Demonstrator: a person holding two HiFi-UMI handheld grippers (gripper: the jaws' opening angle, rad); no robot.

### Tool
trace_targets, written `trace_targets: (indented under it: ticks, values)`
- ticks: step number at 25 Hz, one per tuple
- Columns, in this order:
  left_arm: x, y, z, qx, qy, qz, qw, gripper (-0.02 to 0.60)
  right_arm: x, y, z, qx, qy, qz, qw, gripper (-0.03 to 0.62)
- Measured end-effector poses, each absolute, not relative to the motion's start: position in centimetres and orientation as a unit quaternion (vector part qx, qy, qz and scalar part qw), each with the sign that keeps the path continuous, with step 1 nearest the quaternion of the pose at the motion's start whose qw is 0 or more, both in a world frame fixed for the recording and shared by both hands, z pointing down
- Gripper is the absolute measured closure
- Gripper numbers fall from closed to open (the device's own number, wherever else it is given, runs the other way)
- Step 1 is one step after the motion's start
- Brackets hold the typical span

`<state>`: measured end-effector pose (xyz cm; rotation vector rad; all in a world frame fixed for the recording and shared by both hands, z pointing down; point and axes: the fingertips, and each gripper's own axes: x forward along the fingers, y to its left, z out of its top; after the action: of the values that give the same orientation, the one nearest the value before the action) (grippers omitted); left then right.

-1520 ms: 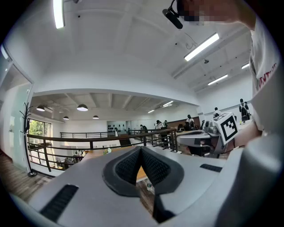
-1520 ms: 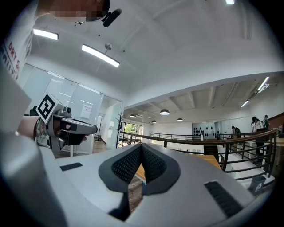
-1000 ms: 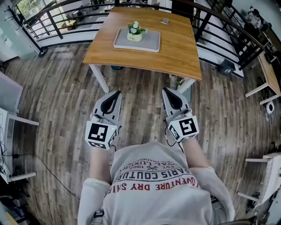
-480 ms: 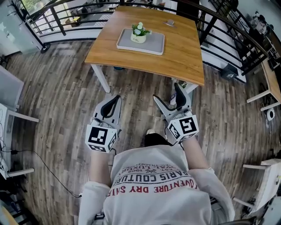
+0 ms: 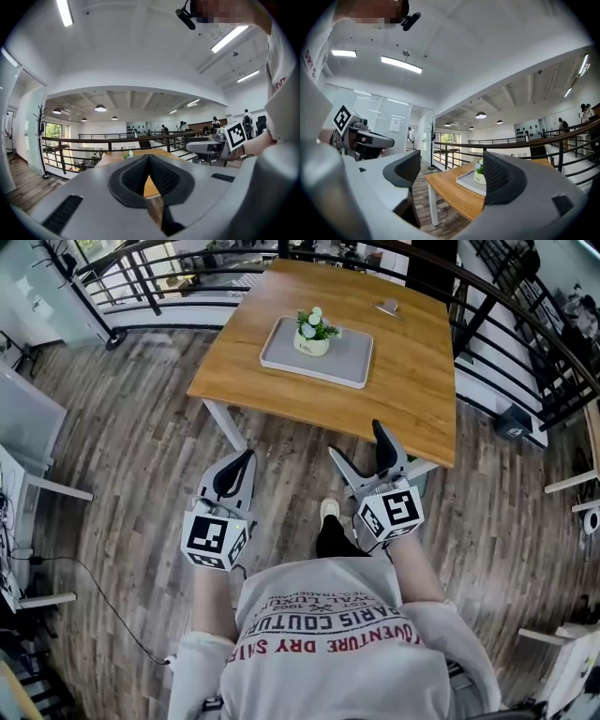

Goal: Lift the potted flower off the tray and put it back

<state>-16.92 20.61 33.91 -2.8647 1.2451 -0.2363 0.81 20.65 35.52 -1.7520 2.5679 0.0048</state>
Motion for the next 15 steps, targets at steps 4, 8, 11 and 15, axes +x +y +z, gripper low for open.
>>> trace_targets:
  ticks: [4,8,11,15]
  values:
    - [-13.4,14.8,34.0,-0.910,0.407,-0.082,0.000,0.569,3.5,14.5,35.8,-0.537,0.844,0.000,0.001,0.191]
    - [-9.4,9.0,33.5,-0.911,0.403,-0.086,0.004,0.569,6.8,8.0,35.8,-0.517,0.856,-0.006,-0.009,0.191]
    - [-6.4,4.9,33.0,-0.914,0.396,-0.089,0.020,0.569,9.1,3.4,35.4,-0.497,0.867,0.000,-0.019,0.191]
    - [-3.3,0.6,33.3,-0.915,0.392,-0.094,0.017,0.569,10.7,-0.8,36.3,-0.470,0.881,0.002,-0.052,0.189]
